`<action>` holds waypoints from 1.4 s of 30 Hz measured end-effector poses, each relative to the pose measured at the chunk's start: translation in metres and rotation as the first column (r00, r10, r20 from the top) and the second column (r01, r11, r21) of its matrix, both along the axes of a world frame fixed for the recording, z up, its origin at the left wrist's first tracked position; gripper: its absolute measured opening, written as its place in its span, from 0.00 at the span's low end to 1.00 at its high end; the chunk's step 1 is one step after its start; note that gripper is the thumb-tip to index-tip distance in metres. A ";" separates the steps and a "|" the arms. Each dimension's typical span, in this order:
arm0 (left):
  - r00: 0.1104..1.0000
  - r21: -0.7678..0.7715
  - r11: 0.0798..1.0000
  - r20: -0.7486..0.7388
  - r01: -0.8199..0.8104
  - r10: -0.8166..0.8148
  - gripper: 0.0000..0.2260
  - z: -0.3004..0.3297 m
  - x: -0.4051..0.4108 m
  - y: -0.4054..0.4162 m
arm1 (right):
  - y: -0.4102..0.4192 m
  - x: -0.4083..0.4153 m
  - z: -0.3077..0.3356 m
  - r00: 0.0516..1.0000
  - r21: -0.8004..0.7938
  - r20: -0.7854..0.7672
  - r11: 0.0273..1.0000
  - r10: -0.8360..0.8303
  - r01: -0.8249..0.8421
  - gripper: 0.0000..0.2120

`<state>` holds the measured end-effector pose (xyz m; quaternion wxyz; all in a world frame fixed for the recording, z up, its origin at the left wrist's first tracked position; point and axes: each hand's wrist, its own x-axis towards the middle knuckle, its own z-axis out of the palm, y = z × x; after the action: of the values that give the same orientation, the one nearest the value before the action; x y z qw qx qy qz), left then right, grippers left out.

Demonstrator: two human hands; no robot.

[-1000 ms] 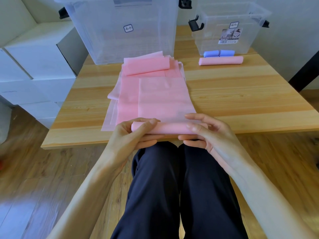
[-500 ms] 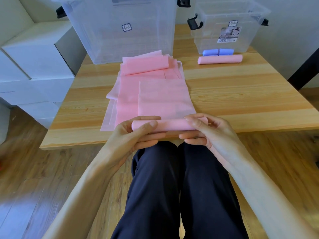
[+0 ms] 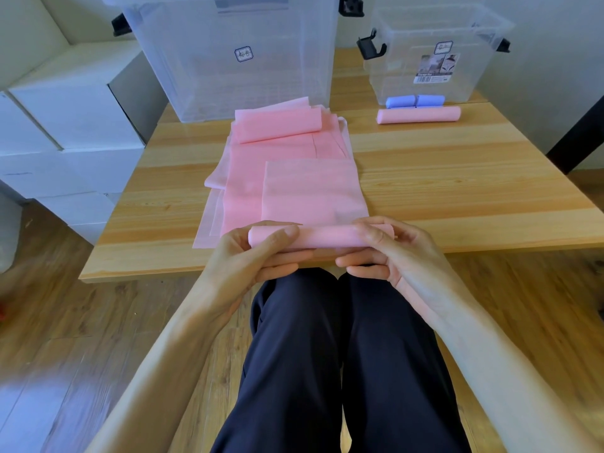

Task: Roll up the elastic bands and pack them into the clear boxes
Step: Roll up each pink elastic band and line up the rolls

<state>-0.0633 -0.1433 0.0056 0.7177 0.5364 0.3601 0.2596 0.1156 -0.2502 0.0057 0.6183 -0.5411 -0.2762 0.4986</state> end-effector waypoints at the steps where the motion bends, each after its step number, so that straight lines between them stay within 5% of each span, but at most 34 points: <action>1: 1.000 -0.003 1.000 0.000 -0.010 0.010 0.15 0.000 0.000 0.000 | -0.001 0.001 -0.001 1.000 0.004 0.005 1.000 0.013 -0.013 0.18; 11: 0.999 0.026 0.999 0.023 -0.027 0.027 0.20 -0.005 -0.001 0.000 | 0.000 0.001 -0.003 1.000 -0.020 0.002 1.000 0.009 -0.009 0.16; 33: 0.996 0.061 0.995 0.037 -0.083 0.081 0.08 -0.009 0.000 0.000 | 0.000 0.003 -0.007 1.000 0.018 0.016 1.000 0.011 -0.011 0.15; 42: 0.998 0.050 0.998 0.039 -0.044 0.042 0.11 -0.005 -0.001 -0.001 | -0.001 0.001 -0.007 0.998 0.008 0.055 1.000 -0.015 0.015 0.14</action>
<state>-0.0646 -0.1441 0.0005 0.7048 0.5416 0.3514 0.2941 0.1168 -0.2508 -0.0012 0.6162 -0.5543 -0.2907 0.4781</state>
